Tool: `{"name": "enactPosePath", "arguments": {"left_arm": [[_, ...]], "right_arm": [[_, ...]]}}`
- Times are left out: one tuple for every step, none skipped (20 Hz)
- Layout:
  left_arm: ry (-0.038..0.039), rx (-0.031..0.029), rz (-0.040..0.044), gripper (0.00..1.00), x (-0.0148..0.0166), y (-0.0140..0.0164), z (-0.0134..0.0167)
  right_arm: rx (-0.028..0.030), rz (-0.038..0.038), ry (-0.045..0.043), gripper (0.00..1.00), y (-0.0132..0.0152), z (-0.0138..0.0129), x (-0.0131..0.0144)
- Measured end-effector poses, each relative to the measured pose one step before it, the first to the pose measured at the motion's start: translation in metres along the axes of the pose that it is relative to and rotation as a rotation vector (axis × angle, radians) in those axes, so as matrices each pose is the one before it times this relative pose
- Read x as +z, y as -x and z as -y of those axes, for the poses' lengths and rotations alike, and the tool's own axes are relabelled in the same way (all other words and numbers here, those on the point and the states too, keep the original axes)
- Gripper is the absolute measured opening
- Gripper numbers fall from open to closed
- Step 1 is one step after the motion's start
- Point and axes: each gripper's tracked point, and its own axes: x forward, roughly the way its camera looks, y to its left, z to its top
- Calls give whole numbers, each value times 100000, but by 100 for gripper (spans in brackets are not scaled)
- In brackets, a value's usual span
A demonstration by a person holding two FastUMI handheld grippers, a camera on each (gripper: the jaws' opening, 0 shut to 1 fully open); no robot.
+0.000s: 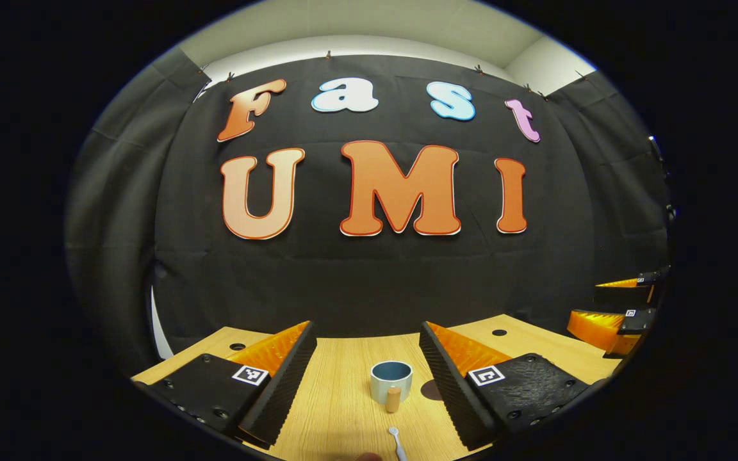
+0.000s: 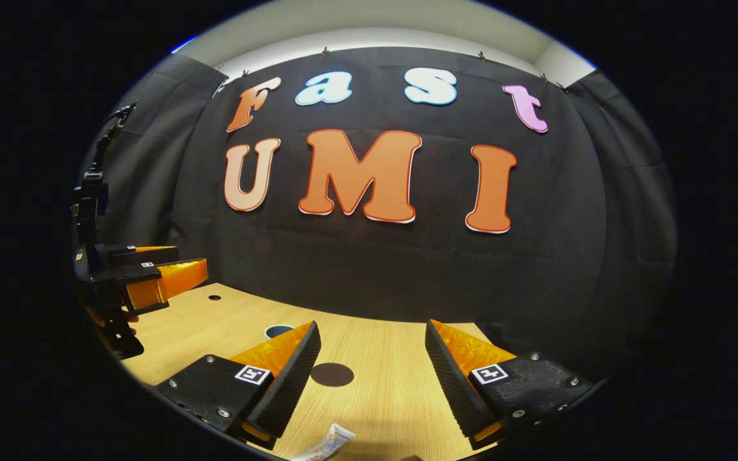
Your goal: Put the toothbrush and toothpaste on the desktop into the cup, then pick up the cup and place it on the coaster on the desktop.
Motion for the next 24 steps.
{"name": "enactPosePath", "arguments": {"left_arm": [[-362, -104, -798, 97, -106, 60, 239], [-726, -741, -1718, 96, -349, 76, 297], [-680, -1405, -2105, 96, -684, -29, 492], [-26, -1476, -3044, 97, -730, -178, 290], [94, -922, -2718, 97, -595, -153, 170], [-142, -866, -3109, 97, -670, -43, 221], [0, -545, -3643, 97, -680, -115, 166], [55, -922, -3838, 97, -780, -290, 240], [522, -161, -4259, 97, -879, -412, 30], [517, -201, -5337, 97, -1070, -305, 29], [1692, -1993, -4192, 97, -1113, -474, 563], [1802, -2776, -4549, 97, -1133, -238, 915], [1450, -2676, -4902, 97, -1060, -446, 686], [1758, -3193, -5033, 98, -1151, -485, 645], [2179, -2926, -5935, 98, -1268, -407, 573], [1953, -1999, -5947, 98, -1506, -577, 262], [1119, -593, -4377, 98, -889, -677, 51], [568, 428, -3530, 98, -505, -331, -233], [394, 269, -2529, 98, -198, -271, -91], [373, 45, -3134, 98, -136, -144, -14], [554, -200, -2878, 98, 145, -100, 69], [508, 161, -2625, 97, 513, 38, -8], [188, 448, -2715, 97, 160, -27, -51], [173, 374, -2753, 97, 35, 13, 35]], "right_arm": [[894, -1997, -1137, 98, -14, -3, -357], [734, -2388, -1862, 98, 13, 95, -434], [1346, -1897, -2498, 98, 70, -80, -360], [1018, -2521, -2403, 98, -146, -57, -513], [528, -2847, -1776, 98, -168, 30, -471], [-200, -3153, -1083, 98, -130, 140, -609], [-282, -3347, -312, 98, -211, 116, -606], [-43, -3324, 278, 98, -264, -56, -670], [55, -3461, 1026, 96, -229, -54, -709], [332, -3069, 1387, 96, -34, -137, -663], [459, -2951, 1091, 95, -50, -233, -639], [1546, -3642, 196, 95, -213, -523, -782], [3002, -4637, -1481, 94, -104, -606, -1066], [4067, -4322, -2230, 93, -160, -1041, -878], [2645, -3315, -1246, 93, -16, -713, -600], [463, -1904, -35, 92, -265, -92, -463], [-1171, -1597, 1170, 90, -198, 206, -388], [-1709, -1772, 1057, 90, -410, 383, -395], [-1012, -2412, 112, 89, -281, 192, -619], [-385, -3186, -704, 88, -270, 90, -872], [613, -3302, -467, 87, -378, -143, -468], [487, -3055, 676, 86, -508, -141, -863], [-308, -2906, 890, 85, -446, 202, -767], [-500, -2537, 121, 84, -453, 278, -813]]}}
